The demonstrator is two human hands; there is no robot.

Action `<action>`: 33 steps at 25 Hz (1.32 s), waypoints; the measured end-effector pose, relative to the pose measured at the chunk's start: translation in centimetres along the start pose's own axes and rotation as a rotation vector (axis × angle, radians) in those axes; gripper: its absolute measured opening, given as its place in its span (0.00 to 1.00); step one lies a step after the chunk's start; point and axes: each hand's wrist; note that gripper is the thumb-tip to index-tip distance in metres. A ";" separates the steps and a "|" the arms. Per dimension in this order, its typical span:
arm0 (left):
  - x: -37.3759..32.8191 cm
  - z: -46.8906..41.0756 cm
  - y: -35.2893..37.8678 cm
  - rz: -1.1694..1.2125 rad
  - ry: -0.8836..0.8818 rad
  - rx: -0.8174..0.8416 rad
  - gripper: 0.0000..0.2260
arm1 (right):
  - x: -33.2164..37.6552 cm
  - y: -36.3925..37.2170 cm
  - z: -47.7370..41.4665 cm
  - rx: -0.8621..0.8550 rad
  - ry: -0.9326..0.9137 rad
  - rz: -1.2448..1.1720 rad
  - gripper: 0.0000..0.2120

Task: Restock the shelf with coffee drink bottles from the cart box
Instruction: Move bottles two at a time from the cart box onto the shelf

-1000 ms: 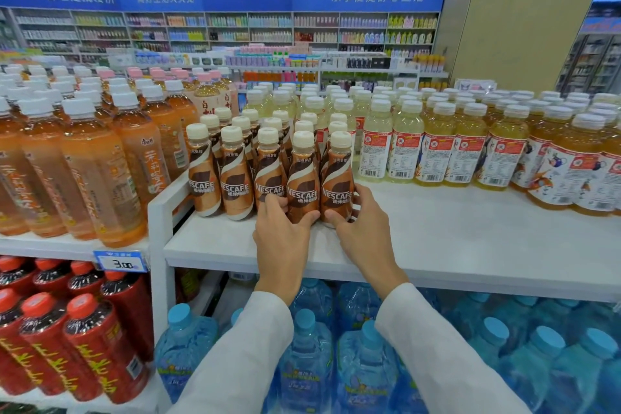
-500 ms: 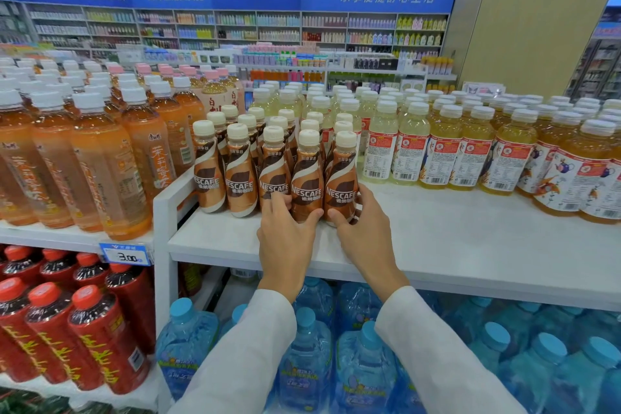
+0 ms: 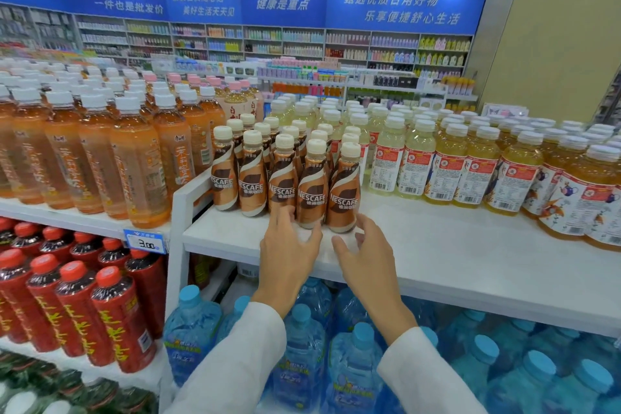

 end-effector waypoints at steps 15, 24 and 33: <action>9.1 23.1 -10.3 0.276 -0.415 -0.286 0.15 | -1.0 10.7 14.5 0.408 -0.022 -0.441 0.18; 17.4 40.6 -16.3 0.266 -0.777 -0.739 0.07 | -1.5 25.7 23.4 1.007 0.137 -0.300 0.09; 24.6 53.7 -17.7 0.383 -1.183 -0.858 0.07 | -1.8 37.2 31.4 1.324 0.210 -0.010 0.06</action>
Point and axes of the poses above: each hand's wrist, its own z-axis away from the middle knuckle, its own y-axis out of the palm, x = y × z, and after that the axes turned 12 degrees about x, right-handed
